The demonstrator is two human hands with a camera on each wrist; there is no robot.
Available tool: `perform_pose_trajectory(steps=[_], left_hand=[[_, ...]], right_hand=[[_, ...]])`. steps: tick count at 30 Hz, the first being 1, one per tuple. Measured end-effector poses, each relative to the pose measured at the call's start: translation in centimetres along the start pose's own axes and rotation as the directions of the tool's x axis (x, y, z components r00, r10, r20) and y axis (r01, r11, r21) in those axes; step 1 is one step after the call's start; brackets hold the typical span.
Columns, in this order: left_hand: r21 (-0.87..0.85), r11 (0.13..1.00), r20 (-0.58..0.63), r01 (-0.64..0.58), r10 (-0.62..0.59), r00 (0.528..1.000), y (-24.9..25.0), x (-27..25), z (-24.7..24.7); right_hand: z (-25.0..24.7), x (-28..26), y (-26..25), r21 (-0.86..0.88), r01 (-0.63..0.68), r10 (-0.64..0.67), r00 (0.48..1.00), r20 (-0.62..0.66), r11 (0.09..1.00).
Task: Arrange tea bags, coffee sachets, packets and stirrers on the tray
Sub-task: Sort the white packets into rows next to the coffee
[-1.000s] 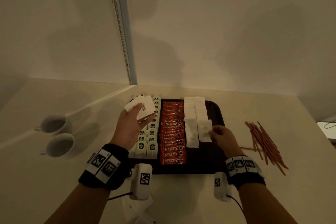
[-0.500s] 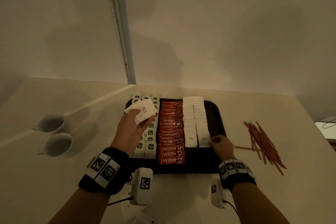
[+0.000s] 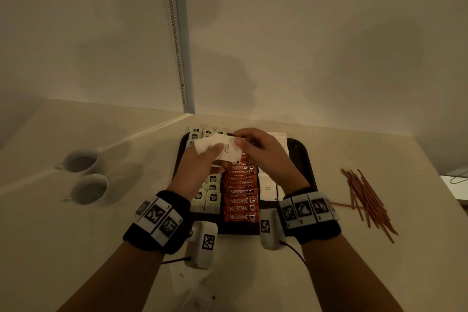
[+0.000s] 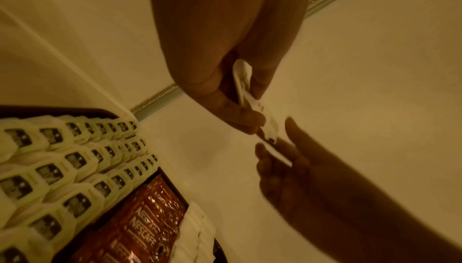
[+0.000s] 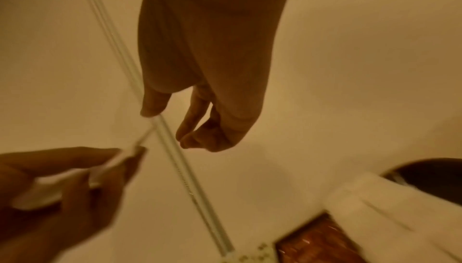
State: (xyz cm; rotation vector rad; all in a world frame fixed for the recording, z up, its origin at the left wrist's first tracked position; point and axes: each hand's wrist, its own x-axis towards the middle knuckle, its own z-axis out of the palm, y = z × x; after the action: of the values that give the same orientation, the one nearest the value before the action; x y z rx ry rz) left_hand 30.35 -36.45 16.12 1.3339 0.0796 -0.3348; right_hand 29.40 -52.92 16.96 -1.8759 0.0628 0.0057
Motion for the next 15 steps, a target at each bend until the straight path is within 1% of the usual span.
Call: perform_pose_trajectory(steps=[2,3,5,7,10,15], left_hand=[[0.079,0.996,0.004,-0.045,0.045,0.999,0.4,-0.3,-0.1],[0.095,0.993,0.001,-0.068,0.068,0.998,0.6,-0.4,-0.3],[0.107,0.989,-0.011,-0.105,0.107,0.994,0.9,-0.7,-0.6],[0.103,0.986,-0.025,-0.128,0.131,0.991,1.1,-1.0,-0.9],[0.100,0.984,-0.042,-0.149,0.153,0.987,1.2,-1.3,-1.0],[0.075,0.987,-0.040,-0.140,0.144,0.989,1.3,-1.5,-0.4]], right_hand=[[0.6,0.1,-0.7,-0.030,0.004,-0.004,1.000,-0.003,1.000],[0.7,0.0,-0.7,-0.006,-0.002,0.002,1.000,-0.005,1.000],[1.0,-0.6,-0.7,0.140,-0.035,0.034,0.999,0.005,0.990],[1.3,-1.3,-0.6,0.275,-0.087,0.082,0.996,0.029,0.957],[1.8,-2.3,-0.2,0.333,-0.125,0.122,0.992,0.030,0.935],[2.1,-3.3,0.0,0.423,-0.091,0.112,0.993,-0.023,0.901]])
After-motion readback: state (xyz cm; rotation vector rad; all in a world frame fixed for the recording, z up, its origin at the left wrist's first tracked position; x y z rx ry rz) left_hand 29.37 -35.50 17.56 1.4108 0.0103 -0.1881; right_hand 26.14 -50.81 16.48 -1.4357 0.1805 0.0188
